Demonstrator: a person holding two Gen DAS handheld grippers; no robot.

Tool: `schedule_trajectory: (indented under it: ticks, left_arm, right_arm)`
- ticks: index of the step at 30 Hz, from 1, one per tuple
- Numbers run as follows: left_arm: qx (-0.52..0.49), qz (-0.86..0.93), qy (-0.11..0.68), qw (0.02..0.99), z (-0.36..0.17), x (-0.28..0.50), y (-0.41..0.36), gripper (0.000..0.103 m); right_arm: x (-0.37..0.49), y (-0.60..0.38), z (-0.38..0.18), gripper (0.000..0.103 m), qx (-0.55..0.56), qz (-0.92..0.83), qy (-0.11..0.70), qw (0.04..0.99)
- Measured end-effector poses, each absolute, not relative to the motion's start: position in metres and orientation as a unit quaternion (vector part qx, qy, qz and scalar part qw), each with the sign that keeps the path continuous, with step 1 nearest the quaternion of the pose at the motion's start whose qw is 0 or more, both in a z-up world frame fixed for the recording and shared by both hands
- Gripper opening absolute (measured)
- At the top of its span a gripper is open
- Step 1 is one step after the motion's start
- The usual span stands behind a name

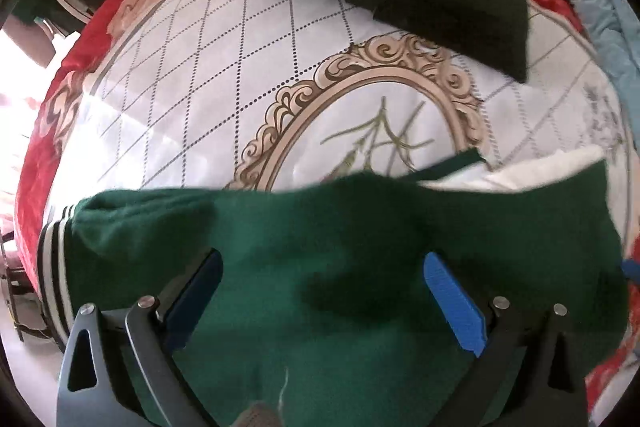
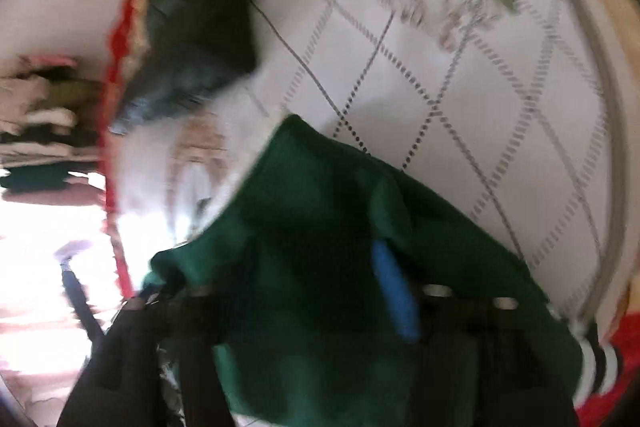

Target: Fold large clothes

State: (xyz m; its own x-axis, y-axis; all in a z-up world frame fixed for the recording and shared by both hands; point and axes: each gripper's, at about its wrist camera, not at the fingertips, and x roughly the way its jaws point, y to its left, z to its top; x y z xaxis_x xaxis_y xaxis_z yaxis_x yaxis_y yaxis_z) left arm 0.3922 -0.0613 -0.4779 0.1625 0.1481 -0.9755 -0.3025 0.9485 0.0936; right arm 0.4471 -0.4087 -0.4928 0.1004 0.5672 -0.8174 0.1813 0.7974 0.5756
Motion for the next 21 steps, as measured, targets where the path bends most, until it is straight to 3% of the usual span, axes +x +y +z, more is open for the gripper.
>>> schedule_trajectory:
  ticks: [2, 8, 14, 21]
  left_arm:
    - [-0.068, 0.140, 0.628, 0.762, -0.467, 0.382, -0.069, 0.103]
    - [-0.057, 0.121, 0.630, 0.765, -0.454, 0.362, -0.101, 0.103]
    - [-0.038, 0.113, 0.643, 0.757, -0.469, 0.354, -0.117, 0.103]
    - [-0.010, 0.118, 0.667, 0.735, -0.509, 0.351, -0.118, 0.103]
  right_arm:
    - [0.417, -0.434, -0.475, 0.089, 0.299, 0.134, 0.647, 0.689]
    - [0.338, -0.490, -0.478, 0.090, 0.337, 0.070, 0.651, 0.677]
    - [0.285, -0.516, -0.537, 0.090, 0.405, 0.048, 0.644, 0.648]
    - [0.298, -0.487, -0.596, 0.092, 0.479, 0.100, 0.592, 0.640]
